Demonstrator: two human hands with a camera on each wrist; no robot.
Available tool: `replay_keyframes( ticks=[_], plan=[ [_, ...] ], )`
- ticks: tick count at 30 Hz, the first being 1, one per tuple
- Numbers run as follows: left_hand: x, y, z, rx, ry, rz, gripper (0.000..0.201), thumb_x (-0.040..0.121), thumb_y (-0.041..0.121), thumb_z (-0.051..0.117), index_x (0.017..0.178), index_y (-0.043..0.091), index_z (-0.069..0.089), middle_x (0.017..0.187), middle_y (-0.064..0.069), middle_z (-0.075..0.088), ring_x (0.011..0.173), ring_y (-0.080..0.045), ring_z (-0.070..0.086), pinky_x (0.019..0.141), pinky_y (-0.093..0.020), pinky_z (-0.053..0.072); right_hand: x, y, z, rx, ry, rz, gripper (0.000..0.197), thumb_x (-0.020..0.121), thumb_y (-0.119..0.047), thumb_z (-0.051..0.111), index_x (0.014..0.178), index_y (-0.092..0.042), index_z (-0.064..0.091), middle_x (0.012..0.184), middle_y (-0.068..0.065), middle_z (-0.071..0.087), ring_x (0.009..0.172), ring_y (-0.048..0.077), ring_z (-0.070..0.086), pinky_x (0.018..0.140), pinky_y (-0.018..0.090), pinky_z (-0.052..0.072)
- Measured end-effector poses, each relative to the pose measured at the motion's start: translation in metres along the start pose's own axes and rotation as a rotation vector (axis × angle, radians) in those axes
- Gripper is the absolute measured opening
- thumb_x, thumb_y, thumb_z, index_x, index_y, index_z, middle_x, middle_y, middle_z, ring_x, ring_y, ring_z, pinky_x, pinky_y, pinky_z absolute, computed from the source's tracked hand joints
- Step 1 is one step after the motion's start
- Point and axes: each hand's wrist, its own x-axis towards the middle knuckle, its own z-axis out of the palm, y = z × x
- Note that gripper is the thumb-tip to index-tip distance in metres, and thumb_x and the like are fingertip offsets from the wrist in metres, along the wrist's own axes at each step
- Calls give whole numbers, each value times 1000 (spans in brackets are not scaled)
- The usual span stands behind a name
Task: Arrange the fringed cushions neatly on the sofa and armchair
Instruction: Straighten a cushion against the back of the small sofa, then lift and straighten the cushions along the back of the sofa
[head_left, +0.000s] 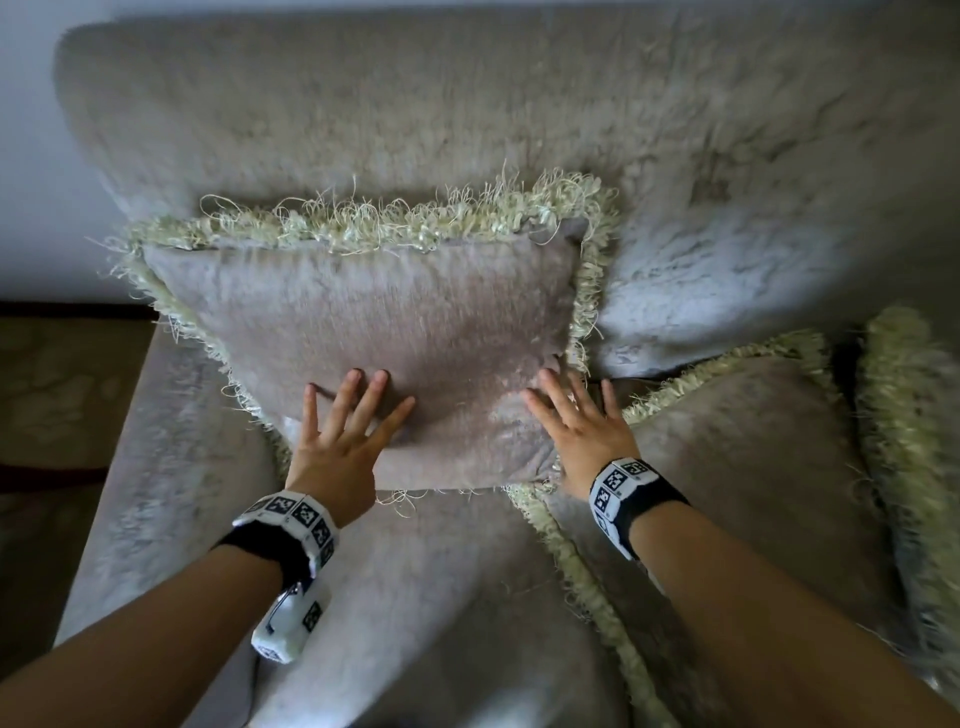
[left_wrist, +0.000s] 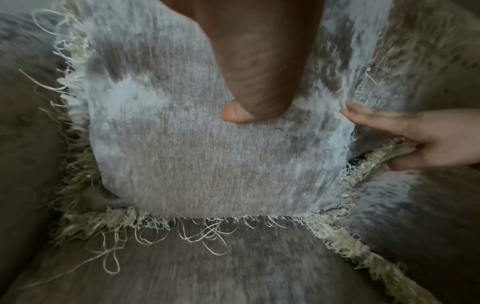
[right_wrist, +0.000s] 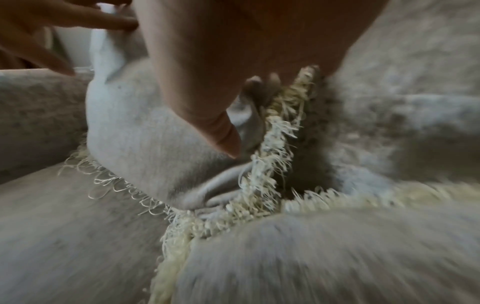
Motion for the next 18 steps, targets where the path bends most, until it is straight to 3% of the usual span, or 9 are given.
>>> replay_keyframes(
  ticks=[1, 3, 5, 7, 10, 12, 18],
  plan=[
    [-2, 2, -3, -7, -26, -19, 108, 53, 13, 71, 151, 29, 29, 163, -10, 6, 149, -36, 5, 111, -69, 11, -4, 5, 1, 27, -54, 42, 128, 74, -32, 76, 144, -38, -31, 156, -2, -32, 147, 24, -17, 116, 59, -5],
    [-6, 8, -12, -42, -96, -59, 109, 53, 16, 71, 152, 29, 28, 163, -10, 4, 149, -37, 4, 114, -67, 8, -12, 11, -1, 44, -128, 103, 116, 79, -43, 69, 147, -35, -25, 163, 3, -2, 149, 25, -2, 116, 60, -2],
    [-9, 13, -22, -70, -159, -93, 106, 53, 19, 71, 151, 30, 31, 161, -11, 6, 147, -37, 8, 115, -63, 7, -23, 14, -6, 51, -215, 167, 97, 85, -38, 59, 153, -28, -10, 161, 6, 16, 149, 28, 7, 116, 60, 0],
    [-10, 17, -36, -119, -202, -105, 100, 53, 21, 72, 146, 28, 39, 157, -15, 17, 141, -38, 19, 114, -61, 18, -40, 15, -14, 107, -246, 220, 85, 86, -32, 56, 154, -26, 6, 159, 7, 22, 147, 29, 15, 117, 59, 8],
    [-3, 23, -73, -207, -280, -75, 88, 71, 27, 65, 150, 32, 28, 153, -9, 30, 136, -33, 28, 113, -50, 28, -73, 18, -38, 211, -141, 257, 71, 85, -29, 55, 148, -23, 24, 145, 8, 42, 134, 30, 36, 111, 53, 28],
    [4, 29, -103, -293, -320, -31, 77, 82, 28, 57, 150, 34, 21, 149, -1, 35, 135, -27, 30, 112, -43, 28, -96, 19, -64, 272, -95, 291, 60, 87, -26, 51, 144, -23, 32, 139, 8, 48, 127, 30, 42, 105, 48, 38],
    [33, 48, -193, -516, -289, 153, 52, 93, 32, 53, 143, 29, 37, 138, -2, 48, 125, -26, 44, 101, -41, 43, -178, 24, -137, 597, 50, 498, 45, 93, -27, 49, 138, -19, 44, 135, 9, 53, 120, 28, 52, 99, 39, 46]
  ],
)
